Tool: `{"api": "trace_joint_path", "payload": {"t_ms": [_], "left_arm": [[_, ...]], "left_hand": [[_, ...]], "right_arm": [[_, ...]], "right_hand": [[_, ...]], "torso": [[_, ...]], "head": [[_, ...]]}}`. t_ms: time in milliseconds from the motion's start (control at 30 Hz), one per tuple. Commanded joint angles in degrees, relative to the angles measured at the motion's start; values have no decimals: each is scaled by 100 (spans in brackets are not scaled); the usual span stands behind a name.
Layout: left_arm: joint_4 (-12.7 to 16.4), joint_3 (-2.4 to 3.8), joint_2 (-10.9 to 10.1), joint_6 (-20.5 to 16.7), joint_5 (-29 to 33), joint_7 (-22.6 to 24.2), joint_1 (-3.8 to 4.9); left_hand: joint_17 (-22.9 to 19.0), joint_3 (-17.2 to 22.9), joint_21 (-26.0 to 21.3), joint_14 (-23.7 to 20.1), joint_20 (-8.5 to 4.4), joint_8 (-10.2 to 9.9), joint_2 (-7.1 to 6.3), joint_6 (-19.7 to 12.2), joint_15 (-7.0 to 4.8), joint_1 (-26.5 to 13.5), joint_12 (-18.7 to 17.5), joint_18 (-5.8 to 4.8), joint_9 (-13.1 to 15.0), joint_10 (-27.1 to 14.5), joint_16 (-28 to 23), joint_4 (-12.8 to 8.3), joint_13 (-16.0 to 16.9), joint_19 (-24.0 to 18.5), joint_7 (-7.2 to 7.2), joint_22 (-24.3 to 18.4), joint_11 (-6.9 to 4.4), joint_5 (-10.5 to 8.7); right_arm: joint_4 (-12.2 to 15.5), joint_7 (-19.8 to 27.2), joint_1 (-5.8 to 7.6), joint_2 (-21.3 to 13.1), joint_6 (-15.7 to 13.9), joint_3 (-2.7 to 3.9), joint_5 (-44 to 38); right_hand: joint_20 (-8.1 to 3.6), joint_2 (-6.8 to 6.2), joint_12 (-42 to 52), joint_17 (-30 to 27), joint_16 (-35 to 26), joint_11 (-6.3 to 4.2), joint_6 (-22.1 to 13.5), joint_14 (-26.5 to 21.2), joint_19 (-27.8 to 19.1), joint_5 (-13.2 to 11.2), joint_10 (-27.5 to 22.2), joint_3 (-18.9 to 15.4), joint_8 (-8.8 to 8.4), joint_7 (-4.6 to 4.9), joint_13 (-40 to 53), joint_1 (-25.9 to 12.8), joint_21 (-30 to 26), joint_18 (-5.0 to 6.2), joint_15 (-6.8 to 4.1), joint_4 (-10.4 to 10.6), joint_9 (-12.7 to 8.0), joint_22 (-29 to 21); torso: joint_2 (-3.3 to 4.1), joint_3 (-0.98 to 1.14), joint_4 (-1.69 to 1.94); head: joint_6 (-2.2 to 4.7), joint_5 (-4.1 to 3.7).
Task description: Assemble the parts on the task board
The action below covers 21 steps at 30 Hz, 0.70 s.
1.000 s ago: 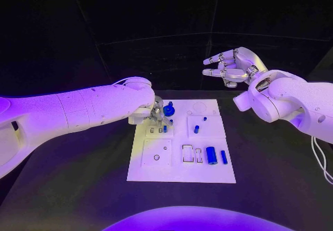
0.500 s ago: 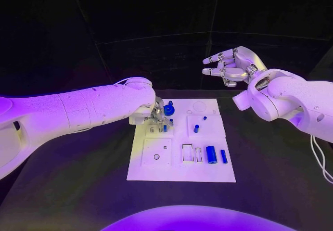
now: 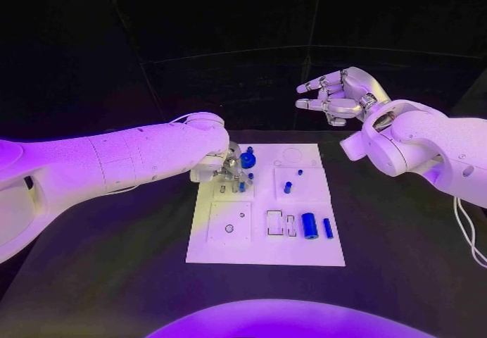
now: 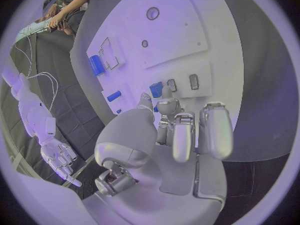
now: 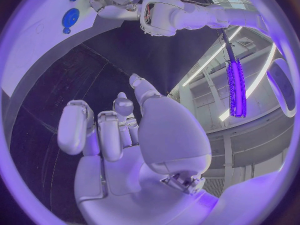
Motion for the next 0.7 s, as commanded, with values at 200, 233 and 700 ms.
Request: {"api": "trace_joint_path", "payload": {"t_ms": [200, 233, 700], "left_arm": [[-12, 2, 18, 84, 30, -14, -2], [-12, 2, 19, 89, 30, -15, -3], [-25, 1, 32, 102, 78, -31, -7]], "left_hand": [[1509, 89, -45, 615, 20, 22, -16, -47, -5, 122, 3, -65, 25, -39, 36, -49, -12, 5, 6, -17, 27, -1], [1509, 97, -47, 615, 21, 22, -19, -50, -5, 132, 2, -64, 28, -40, 36, -60, -12, 4, 7, -19, 27, -1], [1509, 450, -73, 615, 21, -8, 131, -108, -9, 470, -14, -59, 60, -60, 36, -332, -28, -3, 1, -42, 20, 2]], "right_arm": [[-24, 4, 15, 25, 62, 6, -6], [-27, 1, 15, 29, 66, 6, -6], [-38, -11, 15, 46, 77, 5, -7]], "right_hand": [[2, 54, -25, 788, -34, -5, -21, 426, -59, 59, -51, 20, -26, 0, -12, 28, -35, 118, -31, -12, -9, -17], [2, 55, -25, 788, -34, -4, -21, 426, -59, 68, -51, 21, -26, 0, -13, 29, -36, 119, -31, -12, -9, -19], [3, 54, -27, 785, -37, -3, -19, 425, -60, 150, -62, 37, -25, 2, -30, 34, -39, 119, -30, -12, -9, -22]], "torso": [[-1, 2, 1], [-1, 2, -1], [0, 3, -3]], "head": [[-24, 21], [-24, 25], [-28, 23]]}}
